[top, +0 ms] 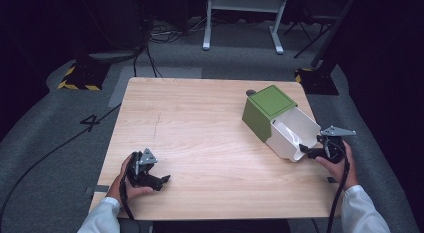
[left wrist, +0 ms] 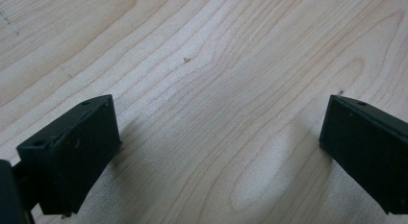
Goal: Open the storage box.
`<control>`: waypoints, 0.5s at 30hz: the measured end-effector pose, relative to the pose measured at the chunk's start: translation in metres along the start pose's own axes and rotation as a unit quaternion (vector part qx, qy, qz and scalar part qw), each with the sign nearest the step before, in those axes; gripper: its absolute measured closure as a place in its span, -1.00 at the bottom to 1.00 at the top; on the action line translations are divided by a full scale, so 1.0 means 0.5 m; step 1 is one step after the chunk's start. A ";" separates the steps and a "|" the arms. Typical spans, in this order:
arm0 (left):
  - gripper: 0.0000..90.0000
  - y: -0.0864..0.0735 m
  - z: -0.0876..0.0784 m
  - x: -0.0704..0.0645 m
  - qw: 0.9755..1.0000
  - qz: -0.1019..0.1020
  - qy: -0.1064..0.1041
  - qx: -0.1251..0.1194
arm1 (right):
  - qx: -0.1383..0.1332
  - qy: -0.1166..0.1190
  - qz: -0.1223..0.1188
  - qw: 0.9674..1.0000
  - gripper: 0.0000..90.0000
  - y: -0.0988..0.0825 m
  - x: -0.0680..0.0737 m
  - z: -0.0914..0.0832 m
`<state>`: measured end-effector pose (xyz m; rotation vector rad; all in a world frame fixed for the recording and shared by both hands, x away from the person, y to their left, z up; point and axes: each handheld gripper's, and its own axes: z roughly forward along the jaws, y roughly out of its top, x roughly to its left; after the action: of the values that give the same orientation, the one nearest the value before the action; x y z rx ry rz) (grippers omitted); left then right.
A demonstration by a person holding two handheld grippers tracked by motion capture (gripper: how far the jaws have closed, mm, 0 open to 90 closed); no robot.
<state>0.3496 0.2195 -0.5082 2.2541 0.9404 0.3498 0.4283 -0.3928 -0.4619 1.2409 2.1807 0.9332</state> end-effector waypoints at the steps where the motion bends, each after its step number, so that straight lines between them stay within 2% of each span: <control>1: -0.99 0.000 0.000 0.000 1.000 0.000 0.000 0.000 | -0.001 0.001 -0.001 1.000 -0.60 0.000 0.000 -0.001; 15: -0.99 0.000 0.000 0.000 1.000 0.000 0.000 0.000 | -0.048 -0.008 -0.006 0.999 -0.56 0.022 0.003 -0.056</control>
<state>0.3496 0.2195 -0.5082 2.2543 0.9399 0.3501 0.4149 -0.3969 -0.4351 1.1844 2.1026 1.0083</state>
